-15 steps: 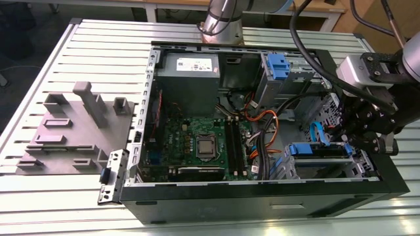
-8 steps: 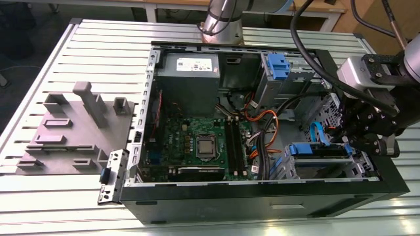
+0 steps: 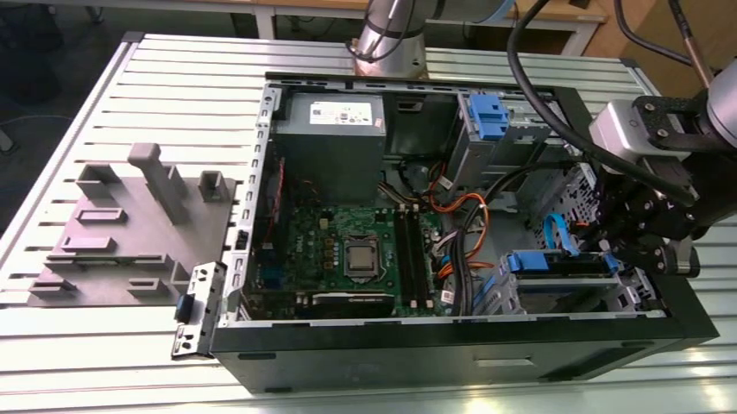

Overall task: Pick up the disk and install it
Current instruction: 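Insert the second disk wire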

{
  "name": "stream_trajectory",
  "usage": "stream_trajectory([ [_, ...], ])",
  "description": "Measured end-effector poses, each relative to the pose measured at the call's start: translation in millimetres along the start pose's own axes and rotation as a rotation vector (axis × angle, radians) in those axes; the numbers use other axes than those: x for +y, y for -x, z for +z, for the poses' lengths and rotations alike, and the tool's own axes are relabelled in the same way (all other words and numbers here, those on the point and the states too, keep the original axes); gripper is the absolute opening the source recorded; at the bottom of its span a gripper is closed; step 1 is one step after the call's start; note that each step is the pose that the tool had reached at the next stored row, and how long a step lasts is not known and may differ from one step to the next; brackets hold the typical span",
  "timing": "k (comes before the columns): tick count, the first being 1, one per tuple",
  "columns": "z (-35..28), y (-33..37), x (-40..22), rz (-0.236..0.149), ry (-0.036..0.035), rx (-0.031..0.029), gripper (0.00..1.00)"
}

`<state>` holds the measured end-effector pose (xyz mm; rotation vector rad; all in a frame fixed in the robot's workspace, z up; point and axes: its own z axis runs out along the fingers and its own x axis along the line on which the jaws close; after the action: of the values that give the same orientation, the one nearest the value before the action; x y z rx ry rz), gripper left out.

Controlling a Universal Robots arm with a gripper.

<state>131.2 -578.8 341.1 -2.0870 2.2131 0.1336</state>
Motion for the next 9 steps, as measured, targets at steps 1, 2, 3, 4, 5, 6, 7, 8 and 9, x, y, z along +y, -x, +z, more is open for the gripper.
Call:
stream_trajectory([
  [1,0.0,-0.1,0.4,0.000,-0.0005,-0.0003,0.17],
  [2,0.0,-0.1,0.9,0.000,-0.0014,-0.0004,0.17],
  [3,-0.1,-0.1,1.4,0.000,-0.0024,-0.0007,0.17],
  [4,-0.1,-0.1,2.1,0.000,-0.0035,-0.0010,0.17],
  [5,-0.1,-0.2,2.9,0.000,-0.0044,-0.0016,0.17],
  [6,-0.1,-0.2,3.4,-0.001,-0.0053,-0.0018,0.17],
  [7,-0.1,-0.3,3.8,-0.001,-0.0060,-0.0020,0.17],
  [8,-0.1,-0.3,3.9,-0.001,-0.0062,-0.0024,0.17],
  [9,-0.2,-0.5,4.0,-0.001,-0.0064,-0.0027,0.17],
])
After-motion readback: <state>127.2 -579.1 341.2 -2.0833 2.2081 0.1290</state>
